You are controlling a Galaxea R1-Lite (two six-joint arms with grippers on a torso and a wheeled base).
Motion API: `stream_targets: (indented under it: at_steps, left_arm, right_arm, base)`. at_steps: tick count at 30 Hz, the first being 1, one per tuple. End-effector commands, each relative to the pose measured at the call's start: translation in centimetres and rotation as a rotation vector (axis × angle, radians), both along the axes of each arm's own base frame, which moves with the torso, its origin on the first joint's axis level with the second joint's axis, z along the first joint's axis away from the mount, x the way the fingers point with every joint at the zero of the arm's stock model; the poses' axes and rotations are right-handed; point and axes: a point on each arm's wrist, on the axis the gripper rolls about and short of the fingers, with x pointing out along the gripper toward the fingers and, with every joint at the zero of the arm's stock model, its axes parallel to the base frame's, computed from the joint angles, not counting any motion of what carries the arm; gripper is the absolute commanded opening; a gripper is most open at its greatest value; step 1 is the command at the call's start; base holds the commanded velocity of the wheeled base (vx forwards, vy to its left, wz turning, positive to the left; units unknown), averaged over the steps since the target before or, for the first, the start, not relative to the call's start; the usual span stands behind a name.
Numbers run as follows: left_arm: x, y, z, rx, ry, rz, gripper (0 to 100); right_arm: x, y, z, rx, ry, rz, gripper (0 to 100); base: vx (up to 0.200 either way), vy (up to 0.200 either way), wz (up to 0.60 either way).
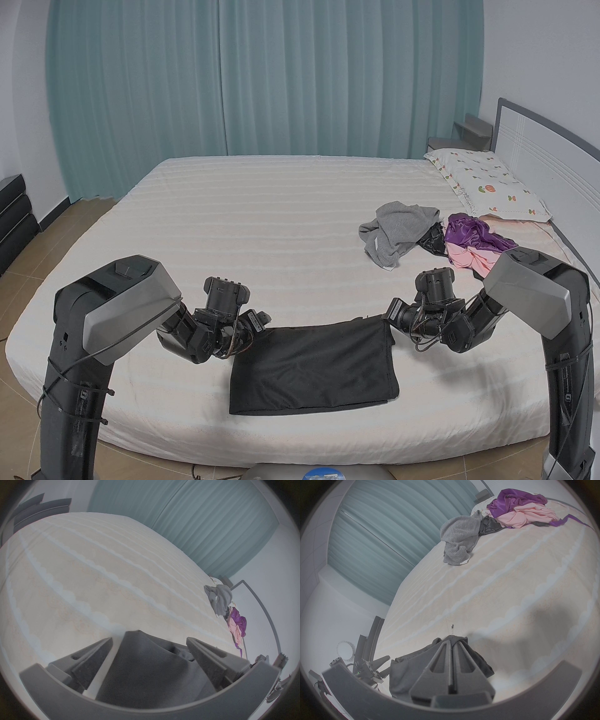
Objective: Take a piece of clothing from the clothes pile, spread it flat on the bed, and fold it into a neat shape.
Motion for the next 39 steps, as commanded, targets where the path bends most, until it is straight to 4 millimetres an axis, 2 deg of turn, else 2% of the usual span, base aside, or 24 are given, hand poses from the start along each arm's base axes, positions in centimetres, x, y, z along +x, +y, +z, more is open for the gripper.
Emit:
stream_targets:
  at_steps: [1,12,13,22,32,33,35,36,39]
  left_arm:
    - [0.0,0.1,-0.6,0.026,0.003,0.034,0]
    - [-0.3,1.1,-0.7,0.02,0.011,0.114,0]
    - [0.0,1.9,-0.6,0.026,0.007,0.144,0]
    - [0.4,3.1,-0.1,-0.01,0.004,0.205,0]
    - [0.1,3.0,-0.3,-0.006,0.014,0.198,0]
    - [0.1,3.0,-0.3,-0.006,0.014,0.198,100]
    - [0.1,3.0,-0.3,-0.004,0.017,0.198,100]
    - [0.1,3.0,-0.3,-0.004,0.017,0.198,100]
    - [-0.1,3.1,-0.2,-0.007,0.019,0.199,100]
  right_arm:
    - [0.0,0.0,0.0,0.0,0.0,0.001,0]
    - [0.0,0.0,0.1,0.001,-0.008,-0.003,0]
    - [0.0,0.0,0.2,0.002,-0.009,-0.003,0]
    - [0.6,0.2,-0.5,-0.011,-0.018,-0.016,0]
    - [0.6,1.4,-1.5,-0.023,-0.012,0.01,0]
    - [0.5,1.5,-1.6,-0.025,-0.01,0.013,0]
    - [0.5,1.6,-1.7,-0.028,-0.009,0.012,0]
    - [0.5,1.6,-1.6,-0.026,-0.011,0.012,100]
    - [0.3,1.3,-0.5,-0.018,-0.026,-0.004,100]
  base:
    - [0.0,0.0,0.0]
    - [0.0,0.0,0.0]
    - [0.0,0.0,0.0]
    - [0.0,0.0,0.0]
    - [0.0,0.0,0.0]
    - [0.0,0.0,0.0]
    - [0.0,0.0,0.0]
    - [0.0,0.0,0.0]
    - [0.0,0.0,0.0]
